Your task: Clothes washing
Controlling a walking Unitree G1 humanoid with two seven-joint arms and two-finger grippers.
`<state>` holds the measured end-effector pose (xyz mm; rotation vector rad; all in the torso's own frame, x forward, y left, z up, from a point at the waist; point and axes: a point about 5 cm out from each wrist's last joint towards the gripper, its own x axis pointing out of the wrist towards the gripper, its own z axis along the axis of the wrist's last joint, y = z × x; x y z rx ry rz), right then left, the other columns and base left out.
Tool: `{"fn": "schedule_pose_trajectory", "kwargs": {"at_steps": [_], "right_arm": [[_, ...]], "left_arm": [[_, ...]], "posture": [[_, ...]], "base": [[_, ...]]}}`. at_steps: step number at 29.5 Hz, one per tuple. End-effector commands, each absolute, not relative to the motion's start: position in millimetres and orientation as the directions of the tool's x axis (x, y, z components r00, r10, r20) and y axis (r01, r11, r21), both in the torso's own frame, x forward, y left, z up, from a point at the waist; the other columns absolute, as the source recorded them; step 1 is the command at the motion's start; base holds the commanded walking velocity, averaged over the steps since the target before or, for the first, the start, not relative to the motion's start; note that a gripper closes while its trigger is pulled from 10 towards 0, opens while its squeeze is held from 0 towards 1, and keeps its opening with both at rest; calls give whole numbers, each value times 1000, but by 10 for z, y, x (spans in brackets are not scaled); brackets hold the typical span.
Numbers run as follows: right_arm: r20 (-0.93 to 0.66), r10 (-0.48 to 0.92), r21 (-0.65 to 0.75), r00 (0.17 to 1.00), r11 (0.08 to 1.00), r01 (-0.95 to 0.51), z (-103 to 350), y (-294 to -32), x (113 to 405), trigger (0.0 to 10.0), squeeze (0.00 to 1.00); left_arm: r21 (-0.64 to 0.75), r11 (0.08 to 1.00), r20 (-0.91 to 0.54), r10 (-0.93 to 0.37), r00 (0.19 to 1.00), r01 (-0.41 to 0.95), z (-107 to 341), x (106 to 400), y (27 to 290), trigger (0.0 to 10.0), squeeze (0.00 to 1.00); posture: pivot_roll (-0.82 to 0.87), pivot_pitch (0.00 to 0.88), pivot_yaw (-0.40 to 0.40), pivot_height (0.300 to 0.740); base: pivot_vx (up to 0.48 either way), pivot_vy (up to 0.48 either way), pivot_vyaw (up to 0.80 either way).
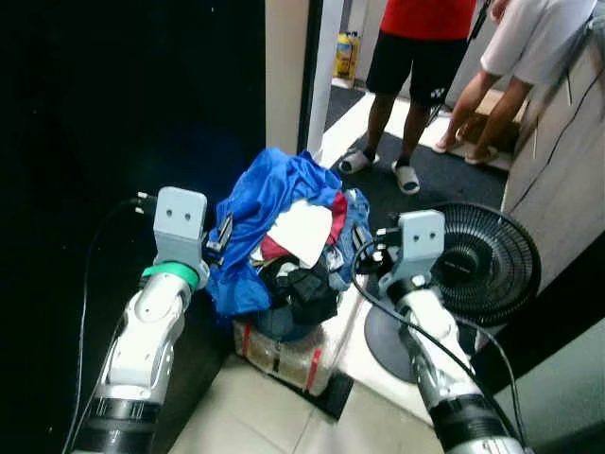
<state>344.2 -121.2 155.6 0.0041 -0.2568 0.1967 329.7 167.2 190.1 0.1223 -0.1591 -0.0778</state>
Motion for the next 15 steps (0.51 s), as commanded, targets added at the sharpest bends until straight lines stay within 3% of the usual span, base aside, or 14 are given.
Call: {"fn": "schedule_pose_trajectory", "kwargs": {"at_steps": [1,3,15], "right_arm": [[225,189,-11,956,981,-192,1496,-1231,3435,10000,0],[214,186,-2,959,982,-190,1482,-1242,3440,10000,0],[211,136,18,968,990,-143,1489,-1365,3472,10000,0]], "left_arm": [[126,990,144,-85,986,67,1869,3298,1679,10000,0],[124,990,143,-85,986,67,1868,3300,1680,10000,0],[122,990,143,-95,985,77,1869,3324,1662,10000,0]], "posture": [[90,27,4,740],[90,26,4,740],[81,20,11,740]], "base": [[394,0,0],[386,0,0],[365,0,-771]]}}
